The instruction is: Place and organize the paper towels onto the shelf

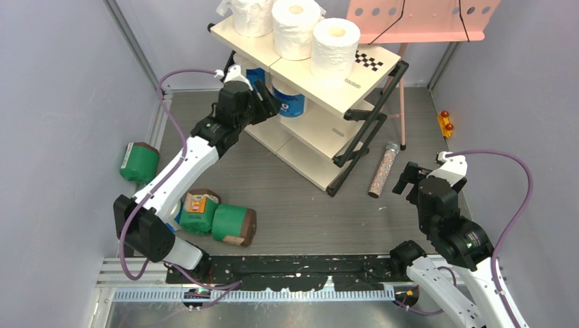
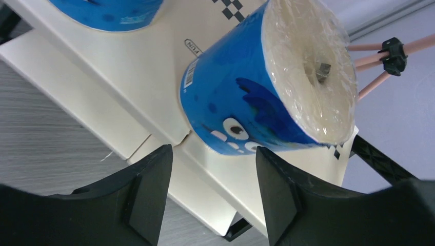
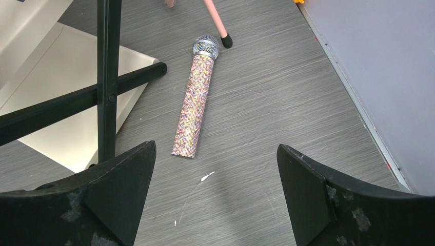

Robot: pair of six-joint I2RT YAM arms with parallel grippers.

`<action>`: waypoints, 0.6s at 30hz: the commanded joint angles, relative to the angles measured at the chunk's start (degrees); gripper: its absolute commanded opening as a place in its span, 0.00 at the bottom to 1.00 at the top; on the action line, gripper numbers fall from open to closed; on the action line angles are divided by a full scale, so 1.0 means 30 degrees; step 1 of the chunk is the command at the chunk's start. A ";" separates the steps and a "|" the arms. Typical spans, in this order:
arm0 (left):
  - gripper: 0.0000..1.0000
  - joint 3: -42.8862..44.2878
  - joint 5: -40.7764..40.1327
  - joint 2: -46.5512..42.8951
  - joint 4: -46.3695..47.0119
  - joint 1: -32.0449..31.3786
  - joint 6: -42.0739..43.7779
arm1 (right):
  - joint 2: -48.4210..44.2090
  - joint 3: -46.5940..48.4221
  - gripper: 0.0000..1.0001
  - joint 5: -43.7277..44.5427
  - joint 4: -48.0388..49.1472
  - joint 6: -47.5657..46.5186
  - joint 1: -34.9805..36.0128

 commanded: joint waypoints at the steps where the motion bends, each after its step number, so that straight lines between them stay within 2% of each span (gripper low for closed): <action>1: 0.65 -0.0024 -0.1558 -0.2149 -0.1039 0.0241 0.1775 | -0.0022 0.0038 0.95 0.0154 0.0657 -0.0074 0.0087; 9: 0.75 -0.2720 -0.2567 -0.5653 -0.4349 0.2178 0.3074 | 0.0184 0.0015 0.95 -0.0125 0.0755 -0.0165 0.0083; 18: 0.81 -0.7093 -0.2424 -1.1120 -0.7436 0.6823 0.3970 | 0.0488 0.0040 0.95 -0.0293 0.0822 -0.0253 0.0087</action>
